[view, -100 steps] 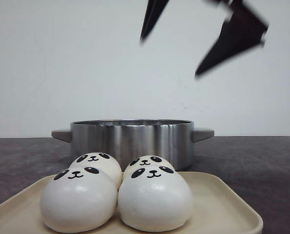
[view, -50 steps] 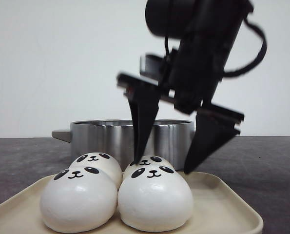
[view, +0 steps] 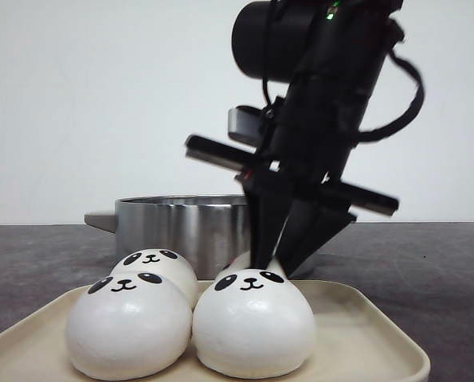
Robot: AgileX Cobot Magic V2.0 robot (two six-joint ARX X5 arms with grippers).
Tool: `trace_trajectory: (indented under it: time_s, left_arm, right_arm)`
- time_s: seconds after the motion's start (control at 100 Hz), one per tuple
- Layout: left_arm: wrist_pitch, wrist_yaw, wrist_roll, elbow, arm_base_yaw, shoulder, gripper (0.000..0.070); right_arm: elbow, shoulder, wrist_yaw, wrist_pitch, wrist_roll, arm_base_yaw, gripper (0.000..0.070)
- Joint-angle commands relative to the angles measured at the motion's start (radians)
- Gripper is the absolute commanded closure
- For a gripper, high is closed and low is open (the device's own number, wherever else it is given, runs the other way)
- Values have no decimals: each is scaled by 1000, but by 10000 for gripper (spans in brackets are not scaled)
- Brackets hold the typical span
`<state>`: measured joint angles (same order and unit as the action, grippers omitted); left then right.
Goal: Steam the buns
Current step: 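Grasp the panda bun nearest the pot with the right gripper and lift, then lower the held bun into the steamer pot and open the right gripper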
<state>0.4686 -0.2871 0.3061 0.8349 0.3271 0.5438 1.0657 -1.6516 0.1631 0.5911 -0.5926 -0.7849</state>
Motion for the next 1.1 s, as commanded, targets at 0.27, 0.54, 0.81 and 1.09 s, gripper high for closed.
trace_trajectory:
  time_s: [0.27, 0.54, 0.81, 1.09]
  left_arm:
    - [-20, 2, -6, 16, 8, 3, 74]
    - [-20, 2, -7, 16, 8, 4, 74]
    - [-18, 2, -6, 16, 8, 5, 74]
    - [-9, 2, -6, 16, 8, 5, 74]
  right_arm:
    - [331, 242, -71, 87, 86, -43, 693]
    - [479, 71, -112, 65, 240, 93, 693]
    - [479, -193, -112, -68, 279, 188, 693]
    - [479, -348, -111, -140, 278, 237, 690]
